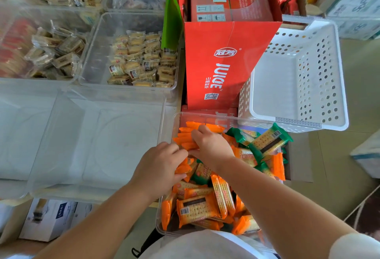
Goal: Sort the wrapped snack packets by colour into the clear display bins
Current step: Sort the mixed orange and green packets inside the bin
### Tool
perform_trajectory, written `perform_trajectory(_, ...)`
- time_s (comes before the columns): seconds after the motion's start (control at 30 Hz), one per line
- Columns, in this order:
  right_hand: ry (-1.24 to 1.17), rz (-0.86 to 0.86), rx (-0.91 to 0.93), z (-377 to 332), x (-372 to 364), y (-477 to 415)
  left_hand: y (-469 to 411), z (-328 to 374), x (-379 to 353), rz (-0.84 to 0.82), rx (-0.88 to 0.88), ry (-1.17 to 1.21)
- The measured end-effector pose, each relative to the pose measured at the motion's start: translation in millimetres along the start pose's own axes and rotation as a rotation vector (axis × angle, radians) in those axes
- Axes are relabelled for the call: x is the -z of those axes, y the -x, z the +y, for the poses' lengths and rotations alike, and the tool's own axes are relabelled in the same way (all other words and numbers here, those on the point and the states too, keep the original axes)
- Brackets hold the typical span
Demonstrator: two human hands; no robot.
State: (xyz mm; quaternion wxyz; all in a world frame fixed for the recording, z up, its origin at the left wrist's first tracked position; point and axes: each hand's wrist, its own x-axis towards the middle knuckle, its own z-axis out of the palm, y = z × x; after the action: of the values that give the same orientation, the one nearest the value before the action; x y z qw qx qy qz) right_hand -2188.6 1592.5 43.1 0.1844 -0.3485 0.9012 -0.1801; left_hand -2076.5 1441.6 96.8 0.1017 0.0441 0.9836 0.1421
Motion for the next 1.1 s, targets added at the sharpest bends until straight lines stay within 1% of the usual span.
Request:
perform_trajectory(0.07,-0.096,0.001,-0.063,2,-2,0,-9,-3,-5,-0.039,-0.038,-0.048)
perform_trajectory(0.13,-0.241,0.022,-0.132,10,-1,3,-17,-4,-9,-0.063,-0.058,-0.086)
perform_trajectory(0.2,-0.352,0.031,-0.144,18,2,10,-24,-4,-14,-0.089,-0.100,-0.138)
perform_trajectory(0.33,-0.381,0.065,-0.139,32,9,26,-36,0,-23,-0.093,-0.144,-0.189)
perform_trajectory(0.4,-0.340,0.044,-0.144,33,11,32,-43,3,-23,-0.091,-0.149,-0.230)
perform_trajectory(0.53,-0.170,-0.006,-0.054,26,6,39,-57,6,-19,-0.121,-0.156,-0.268)
perform_trajectory(0.6,-0.102,-0.101,-0.023,18,0,44,-60,2,-15,-0.153,-0.165,-0.260)
perform_trajectory(0.67,-0.053,-0.209,0.006,13,-4,49,-58,-6,-8,-0.218,-0.166,-0.253)
perform_trajectory(0.73,-0.021,-0.291,0.008,9,-3,50,-50,-17,-2,-0.249,-0.167,-0.235)
perform_trajectory(0.83,0.039,-0.363,0.018,5,-1,45,-36,-29,-1,-0.155,-0.180,-0.143)
perform_trajectory(0.9,0.094,-0.419,0.046,-1,-1,43,-31,-32,-7,-0.073,-0.189,-0.141)
perform_trajectory(0.97,0.160,-0.473,0.084,-8,-4,42,-31,-33,-14,-0.028,-0.179,-0.124)
perform_trajectory(1.03,0.222,-0.479,0.079,-15,-7,41,-32,-36,-19,-0.010,-0.160,-0.102)
perform_trajectory(1.1,0.269,-0.439,0.024,-21,-12,37,-32,-38,-22,0.001,-0.146,-0.088)
